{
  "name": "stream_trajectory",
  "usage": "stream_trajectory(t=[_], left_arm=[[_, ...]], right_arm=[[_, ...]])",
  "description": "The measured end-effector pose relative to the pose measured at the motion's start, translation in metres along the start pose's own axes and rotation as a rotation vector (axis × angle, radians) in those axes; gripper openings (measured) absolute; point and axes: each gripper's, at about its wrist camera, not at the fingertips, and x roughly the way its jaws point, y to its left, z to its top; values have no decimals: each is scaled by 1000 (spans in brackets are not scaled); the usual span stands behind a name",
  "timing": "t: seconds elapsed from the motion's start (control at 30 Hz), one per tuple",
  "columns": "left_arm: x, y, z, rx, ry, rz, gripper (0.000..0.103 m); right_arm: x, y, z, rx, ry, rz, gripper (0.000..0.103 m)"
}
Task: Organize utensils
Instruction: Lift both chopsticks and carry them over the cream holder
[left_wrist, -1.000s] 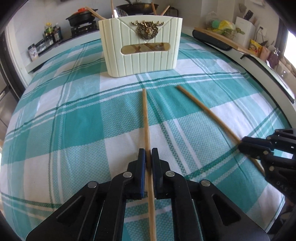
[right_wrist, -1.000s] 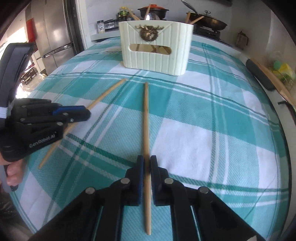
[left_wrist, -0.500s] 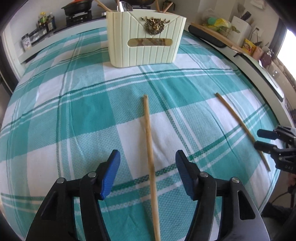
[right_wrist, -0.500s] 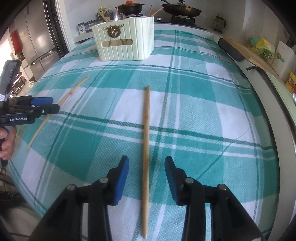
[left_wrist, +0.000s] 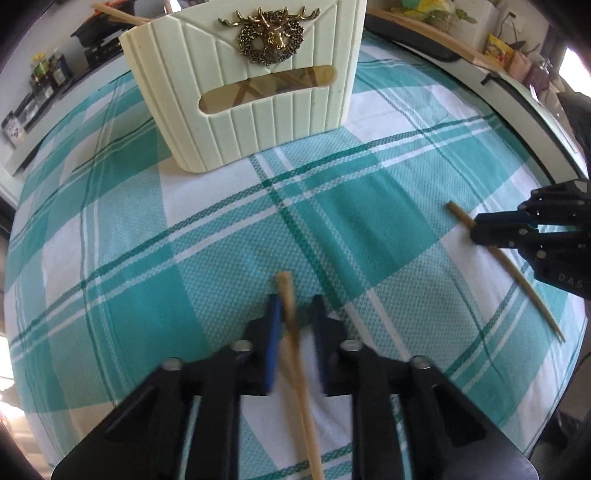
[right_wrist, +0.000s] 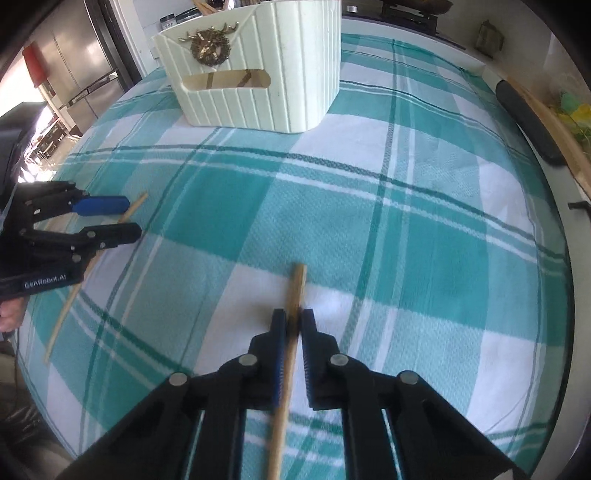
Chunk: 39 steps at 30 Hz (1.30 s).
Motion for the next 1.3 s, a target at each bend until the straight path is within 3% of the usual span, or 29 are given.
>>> stream_trajectory(t=[0.17, 0.2, 0.27, 0.3, 0.47, 0.6, 0.8, 1.3], left_arm=[[-26, 6, 0, -41, -115, -7, 4], [-38, 8, -2, -54, -150, -13, 4], [-64, 11, -4, -77, -217, -18, 4], [-79, 13, -6, -87, -254, -19, 5], [-146, 17, -12, -130, -412, -39, 5], [-173, 18, -21, -165, -488, -41, 5], [-180, 15, -29, -201, -518, 20, 4], [-189, 7, -38, -198, -535, 105, 4]], right_arm=[[-8, -7, 11, 62, -72, 62, 7], [-30, -5, 10, 86, -159, 84, 7], [-56, 2, 8, 84, -243, 92, 7], [-56, 2, 8, 84, -243, 92, 7], [-125, 26, -1, 52, -440, 85, 7], [-170, 49, -15, 24, -581, 65, 7], [-185, 57, -23, 20, -660, 46, 7], [-196, 57, -33, 32, -681, 34, 7]])
